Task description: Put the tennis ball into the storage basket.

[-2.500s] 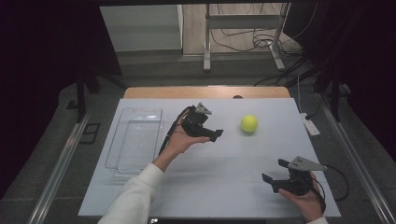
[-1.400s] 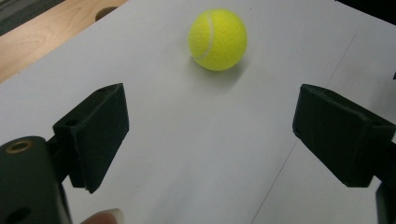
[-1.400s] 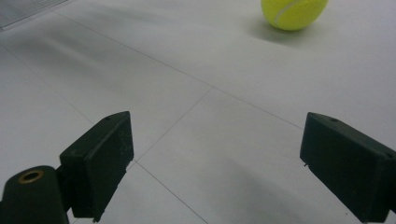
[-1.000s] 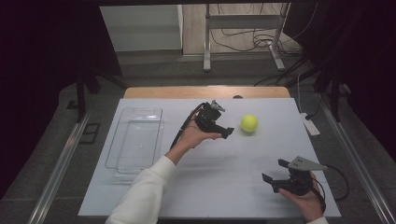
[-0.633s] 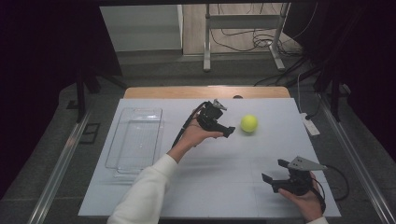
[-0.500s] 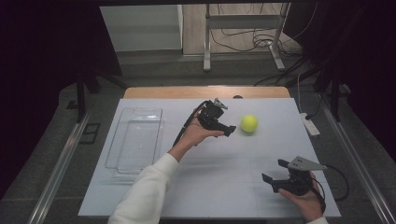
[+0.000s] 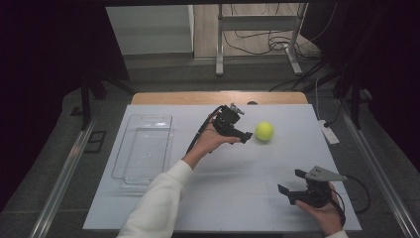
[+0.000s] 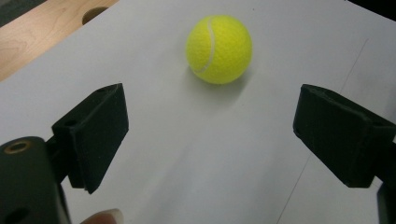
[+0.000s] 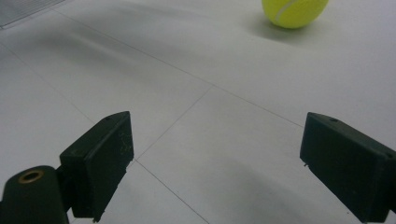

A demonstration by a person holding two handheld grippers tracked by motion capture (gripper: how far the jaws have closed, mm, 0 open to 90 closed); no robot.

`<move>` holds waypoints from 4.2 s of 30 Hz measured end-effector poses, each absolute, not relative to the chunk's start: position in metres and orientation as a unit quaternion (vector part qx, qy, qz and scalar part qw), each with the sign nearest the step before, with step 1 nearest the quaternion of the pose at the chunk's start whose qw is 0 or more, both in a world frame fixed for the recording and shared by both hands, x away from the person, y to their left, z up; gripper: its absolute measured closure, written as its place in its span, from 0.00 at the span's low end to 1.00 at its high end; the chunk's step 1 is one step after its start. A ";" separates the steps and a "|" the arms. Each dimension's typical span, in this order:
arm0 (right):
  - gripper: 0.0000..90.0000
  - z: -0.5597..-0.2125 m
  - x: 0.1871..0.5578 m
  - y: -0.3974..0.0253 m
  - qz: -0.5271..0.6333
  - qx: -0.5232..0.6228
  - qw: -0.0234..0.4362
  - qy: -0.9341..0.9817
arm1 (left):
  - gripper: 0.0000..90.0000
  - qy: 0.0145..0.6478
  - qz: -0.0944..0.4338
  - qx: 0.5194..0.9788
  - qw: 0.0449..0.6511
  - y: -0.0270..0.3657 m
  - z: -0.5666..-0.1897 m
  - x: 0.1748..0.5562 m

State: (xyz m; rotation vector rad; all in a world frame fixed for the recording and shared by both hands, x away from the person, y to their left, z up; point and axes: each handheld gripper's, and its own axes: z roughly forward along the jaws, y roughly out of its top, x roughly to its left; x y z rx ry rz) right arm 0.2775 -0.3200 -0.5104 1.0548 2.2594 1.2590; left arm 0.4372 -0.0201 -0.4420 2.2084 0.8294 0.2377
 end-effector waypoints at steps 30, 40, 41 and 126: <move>0.11 -0.511 0.277 -0.321 0.446 0.373 0.172 0.795 | 0.12 0.313 0.078 0.873 0.365 -0.042 -0.447 0.453; 0.11 -0.511 0.278 -0.321 0.447 0.374 0.171 0.795 | 0.12 0.312 0.076 0.874 0.364 -0.048 -0.451 0.457; 0.11 -0.511 0.278 -0.321 0.447 0.374 0.171 0.795 | 0.12 0.312 0.077 0.874 0.364 -0.049 -0.451 0.457; 0.11 -0.511 0.276 -0.323 0.448 0.375 0.171 0.793 | 0.12 0.330 0.063 0.876 0.345 -0.093 -0.483 0.488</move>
